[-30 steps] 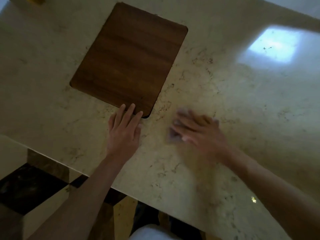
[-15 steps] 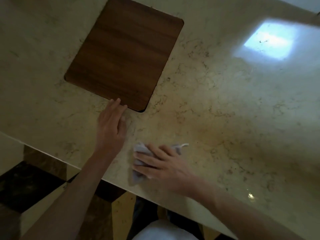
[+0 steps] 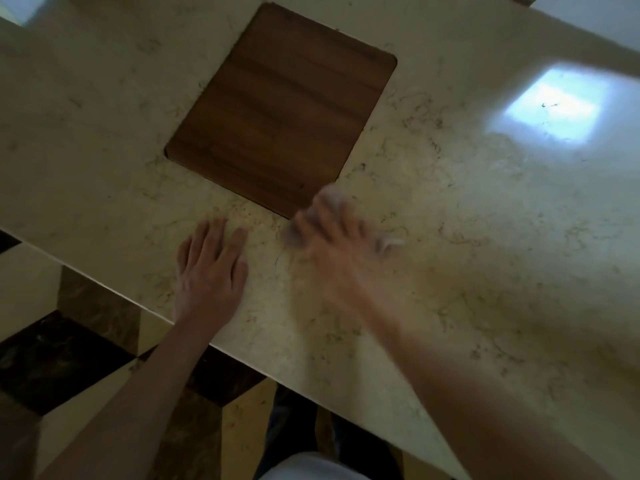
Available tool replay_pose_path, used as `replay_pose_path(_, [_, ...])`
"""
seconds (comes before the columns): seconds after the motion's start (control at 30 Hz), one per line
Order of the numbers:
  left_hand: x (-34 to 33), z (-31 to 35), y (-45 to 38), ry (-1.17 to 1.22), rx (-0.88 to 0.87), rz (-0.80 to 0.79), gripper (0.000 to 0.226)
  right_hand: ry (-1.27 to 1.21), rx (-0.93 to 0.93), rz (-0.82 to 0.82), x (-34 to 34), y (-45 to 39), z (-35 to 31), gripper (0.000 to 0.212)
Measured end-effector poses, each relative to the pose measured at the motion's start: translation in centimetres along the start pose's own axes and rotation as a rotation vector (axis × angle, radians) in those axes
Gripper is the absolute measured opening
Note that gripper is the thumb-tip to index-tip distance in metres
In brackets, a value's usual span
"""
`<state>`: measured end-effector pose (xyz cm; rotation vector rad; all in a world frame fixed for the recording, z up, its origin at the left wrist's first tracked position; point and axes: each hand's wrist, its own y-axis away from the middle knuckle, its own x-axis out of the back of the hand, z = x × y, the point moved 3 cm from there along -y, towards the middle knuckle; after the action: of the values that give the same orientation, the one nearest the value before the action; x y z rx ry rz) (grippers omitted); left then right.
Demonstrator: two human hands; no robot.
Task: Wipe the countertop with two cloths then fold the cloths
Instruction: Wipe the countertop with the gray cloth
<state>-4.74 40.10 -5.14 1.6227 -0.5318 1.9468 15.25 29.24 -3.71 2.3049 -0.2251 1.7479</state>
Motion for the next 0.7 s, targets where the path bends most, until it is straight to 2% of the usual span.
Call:
replay_pose_path(0.1, [0.0,0.0,-0.1,0.002,-0.007,-0.009,0.052,-0.054,0.353,-0.123,-1.6,8.8,-4.1,0.065])
replay_pose_path(0.17, [0.1,0.0,0.0,0.008,-0.003,-0.009,0.052,-0.031,0.545,-0.155,-1.4,12.2,-2.6,0.061])
replay_pose_path(0.2, [0.1,0.0,0.0,0.011,0.005,-0.011,0.052,-0.018,0.554,-0.145,-0.4,12.1,-0.1,0.06])
replay_pose_path(0.23, [0.0,0.0,0.0,0.011,0.011,-0.015,0.052,-0.002,0.462,-0.121,0.7,11.5,2.8,0.057])
replay_pose_path(0.3, [-0.1,0.1,0.0,0.013,0.027,-0.03,0.052,0.023,0.065,-0.053,2.7,8.9,11.5,0.044])
replay_pose_path(0.37, [-0.3,0.3,0.1,-0.002,0.032,-0.045,0.051,0.06,-0.393,0.023,4.7,7.2,19.5,0.056])
replay_pose_path(0.4, [-0.3,0.4,0.1,-0.01,0.031,-0.054,0.052,0.065,-0.502,0.054,5.2,6.6,21.2,0.058])
replay_pose_path(0.47, [-0.3,0.6,0.1,-0.009,0.033,-0.066,0.053,0.072,-0.591,0.132,5.0,5.3,19.9,0.05])
replay_pose_path(0.57, [-0.2,0.6,0.1,0.02,0.071,-0.082,0.054,-0.002,-0.449,0.119,3.2,5.3,10.7,0.052])
replay_pose_path(0.7, [0.2,1.4,0.4,-0.006,0.118,-0.04,0.046,-0.098,0.054,-0.074,-0.8,12.7,-1.2,0.058])
